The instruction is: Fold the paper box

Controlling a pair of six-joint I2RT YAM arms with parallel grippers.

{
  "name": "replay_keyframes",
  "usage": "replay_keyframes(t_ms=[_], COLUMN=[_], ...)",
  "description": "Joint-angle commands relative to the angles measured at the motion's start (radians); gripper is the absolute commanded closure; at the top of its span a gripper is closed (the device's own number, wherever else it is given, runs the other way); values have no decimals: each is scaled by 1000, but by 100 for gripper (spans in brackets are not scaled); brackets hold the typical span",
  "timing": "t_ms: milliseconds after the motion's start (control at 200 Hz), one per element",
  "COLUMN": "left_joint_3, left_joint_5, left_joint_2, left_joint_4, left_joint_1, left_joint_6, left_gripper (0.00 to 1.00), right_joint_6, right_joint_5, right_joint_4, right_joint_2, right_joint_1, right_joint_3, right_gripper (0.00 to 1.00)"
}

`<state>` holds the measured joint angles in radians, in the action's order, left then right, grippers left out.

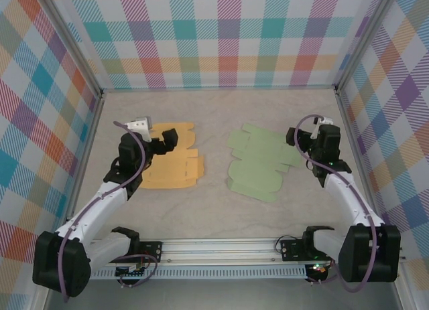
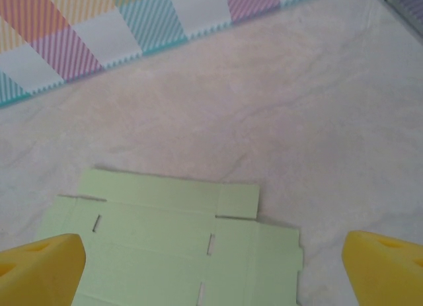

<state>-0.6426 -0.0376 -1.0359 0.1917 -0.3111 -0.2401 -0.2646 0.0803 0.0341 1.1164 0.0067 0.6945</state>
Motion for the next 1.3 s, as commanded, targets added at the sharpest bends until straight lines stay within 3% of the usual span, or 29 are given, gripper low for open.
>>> replay_keyframes(t_ms=[0, 70, 175, 350, 665, 1005, 1295], left_joint_3=[-62, -85, -112, -149, -201, -205, -194], left_joint_5=[-34, -69, -26, -64, -195, -212, -231], left_joint_2=[-8, -32, -68, -109, -125, -137, -139], left_joint_4=[-44, -51, -42, -81, -176, -171, -153], left_joint_1=[-95, -144, -161, -163, -161, -161, -161], left_joint_6=[-51, -59, -80, -91, -68, -50, -48], left_gripper=[0, 0, 0, 0, 4, 5, 4], right_joint_6=[-62, -64, -62, -58, -61, -56, -58], right_joint_5=[55, 33, -47, -146, -248, -344, -514], right_joint_4=[185, 250, 298, 369, 472, 504, 480], right_joint_2=[64, 134, 241, 416, 701, 853, 910], right_joint_1=[-4, -7, -9, -34, -103, -129, -130], right_joint_3=[84, 143, 229, 379, 593, 677, 703], right_gripper=[0, 0, 0, 13, 23, 26, 34])
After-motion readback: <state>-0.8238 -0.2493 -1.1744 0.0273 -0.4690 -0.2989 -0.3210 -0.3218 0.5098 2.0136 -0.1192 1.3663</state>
